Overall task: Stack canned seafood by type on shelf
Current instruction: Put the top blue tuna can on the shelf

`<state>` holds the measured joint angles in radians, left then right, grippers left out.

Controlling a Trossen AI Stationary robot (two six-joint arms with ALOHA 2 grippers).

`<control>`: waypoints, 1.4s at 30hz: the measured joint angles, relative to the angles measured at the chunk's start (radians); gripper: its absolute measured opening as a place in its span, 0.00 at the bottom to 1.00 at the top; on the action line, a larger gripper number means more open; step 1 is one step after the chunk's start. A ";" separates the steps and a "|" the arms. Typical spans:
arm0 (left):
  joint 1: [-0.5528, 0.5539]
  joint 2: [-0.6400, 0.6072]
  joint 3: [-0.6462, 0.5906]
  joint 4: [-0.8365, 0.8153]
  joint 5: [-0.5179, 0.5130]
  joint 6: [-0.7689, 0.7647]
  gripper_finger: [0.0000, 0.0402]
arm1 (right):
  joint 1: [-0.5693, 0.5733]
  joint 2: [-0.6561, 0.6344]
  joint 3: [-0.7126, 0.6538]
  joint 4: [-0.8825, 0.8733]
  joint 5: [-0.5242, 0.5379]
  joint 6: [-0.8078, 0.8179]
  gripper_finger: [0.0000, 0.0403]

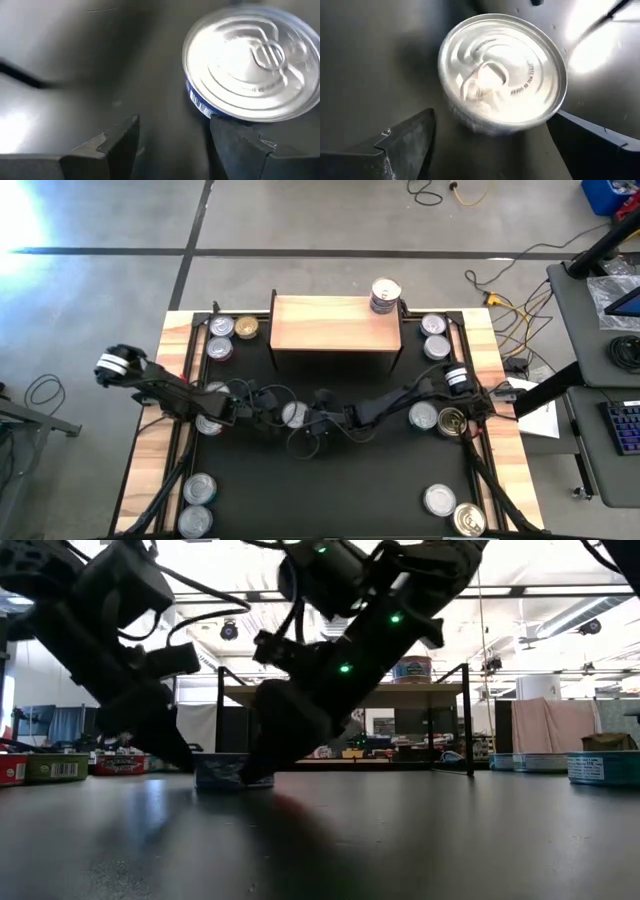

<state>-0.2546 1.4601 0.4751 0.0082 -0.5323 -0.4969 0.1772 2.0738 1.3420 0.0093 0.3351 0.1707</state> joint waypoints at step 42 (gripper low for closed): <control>-0.516 -0.083 0.250 -0.365 0.201 -0.612 0.63 | 0.207 -0.171 0.112 -0.322 -0.176 0.438 0.93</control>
<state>-0.7704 1.3767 0.7255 -0.3572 -0.3317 -1.1092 0.3840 1.9029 1.4536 -0.3122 0.1589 0.6091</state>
